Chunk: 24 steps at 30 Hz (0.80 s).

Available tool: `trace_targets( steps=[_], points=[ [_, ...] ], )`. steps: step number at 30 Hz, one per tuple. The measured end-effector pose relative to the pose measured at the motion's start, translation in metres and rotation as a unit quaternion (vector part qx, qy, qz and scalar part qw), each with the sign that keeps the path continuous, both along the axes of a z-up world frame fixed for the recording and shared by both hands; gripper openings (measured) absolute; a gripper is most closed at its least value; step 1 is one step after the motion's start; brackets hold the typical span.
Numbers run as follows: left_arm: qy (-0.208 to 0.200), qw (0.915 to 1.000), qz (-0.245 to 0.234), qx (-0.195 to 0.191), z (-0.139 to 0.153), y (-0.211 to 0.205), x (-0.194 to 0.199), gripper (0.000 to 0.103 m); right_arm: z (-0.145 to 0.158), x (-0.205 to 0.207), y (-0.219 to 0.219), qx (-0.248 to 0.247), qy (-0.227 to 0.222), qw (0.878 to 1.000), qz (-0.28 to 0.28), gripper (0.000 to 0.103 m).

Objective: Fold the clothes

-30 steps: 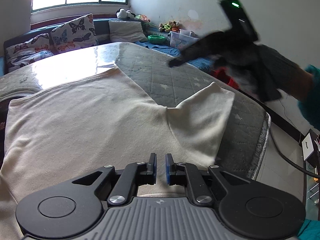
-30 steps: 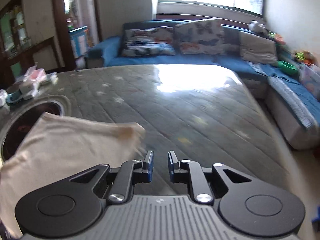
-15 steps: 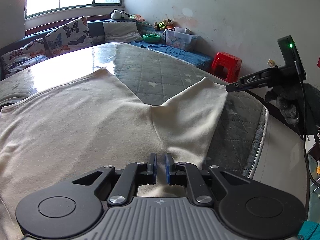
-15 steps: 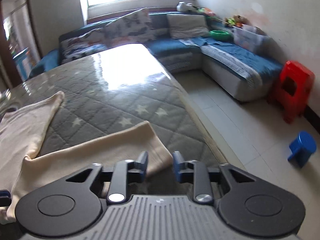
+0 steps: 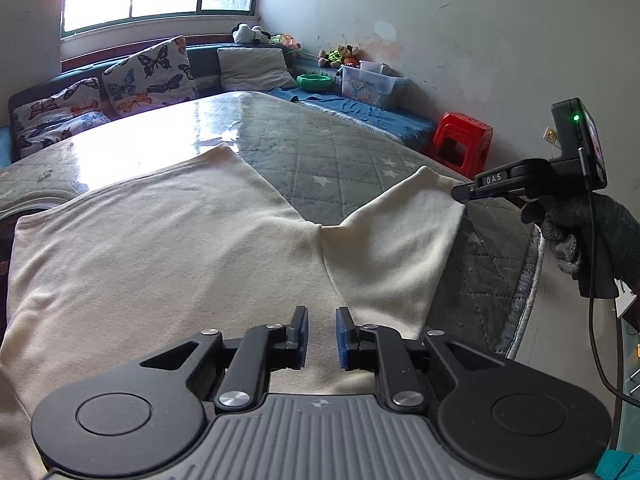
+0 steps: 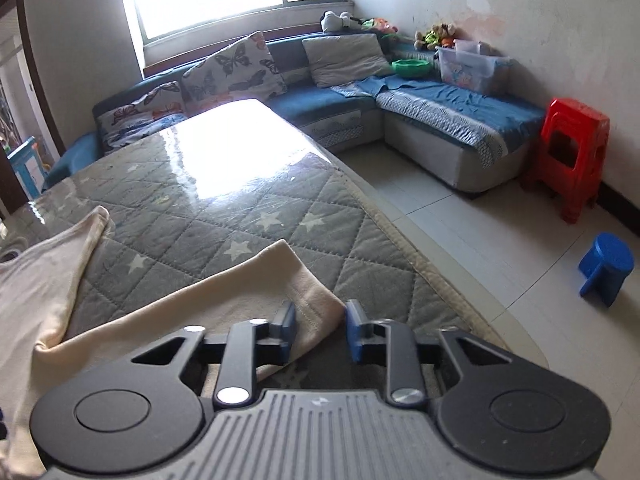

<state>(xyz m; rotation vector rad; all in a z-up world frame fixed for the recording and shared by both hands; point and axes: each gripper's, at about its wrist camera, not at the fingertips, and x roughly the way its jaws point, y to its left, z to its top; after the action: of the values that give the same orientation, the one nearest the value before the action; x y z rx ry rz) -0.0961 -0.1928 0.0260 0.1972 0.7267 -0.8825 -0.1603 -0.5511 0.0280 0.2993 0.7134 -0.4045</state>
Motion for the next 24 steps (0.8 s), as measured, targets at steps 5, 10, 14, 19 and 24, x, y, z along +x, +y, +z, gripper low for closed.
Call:
trace_targets(
  steps=[5, 10, 14, 19, 24],
  points=[
    [0.001, 1.0000, -0.007, 0.002, -0.002, -0.002, -0.002, 0.017, 0.015, -0.003, -0.003, 0.004, -0.026, 1.000, 0.000, 0.007],
    [0.001, 0.9999, -0.015, 0.005, -0.006, -0.007, -0.004, 0.018, 0.033, -0.002, -0.003, -0.008, -0.041, 0.999, 0.010, 0.007],
    [0.002, 0.9999, -0.015, 0.001, -0.006, -0.007, -0.005, 0.025, 0.042, 0.002, 0.002, -0.009, -0.049, 0.999, 0.020, 0.007],
    [0.001, 0.9999, -0.003, -0.011, 0.000, 0.001, -0.002, 0.025, 0.067, 0.001, 0.012, -0.008, -0.064, 0.997, 0.041, 0.007],
    [-0.001, 0.9993, 0.028, -0.024, 0.009, 0.020, 0.006, 0.025, 0.098, 0.000, 0.031, -0.015, -0.080, 0.994, 0.078, 0.007]
  ],
)
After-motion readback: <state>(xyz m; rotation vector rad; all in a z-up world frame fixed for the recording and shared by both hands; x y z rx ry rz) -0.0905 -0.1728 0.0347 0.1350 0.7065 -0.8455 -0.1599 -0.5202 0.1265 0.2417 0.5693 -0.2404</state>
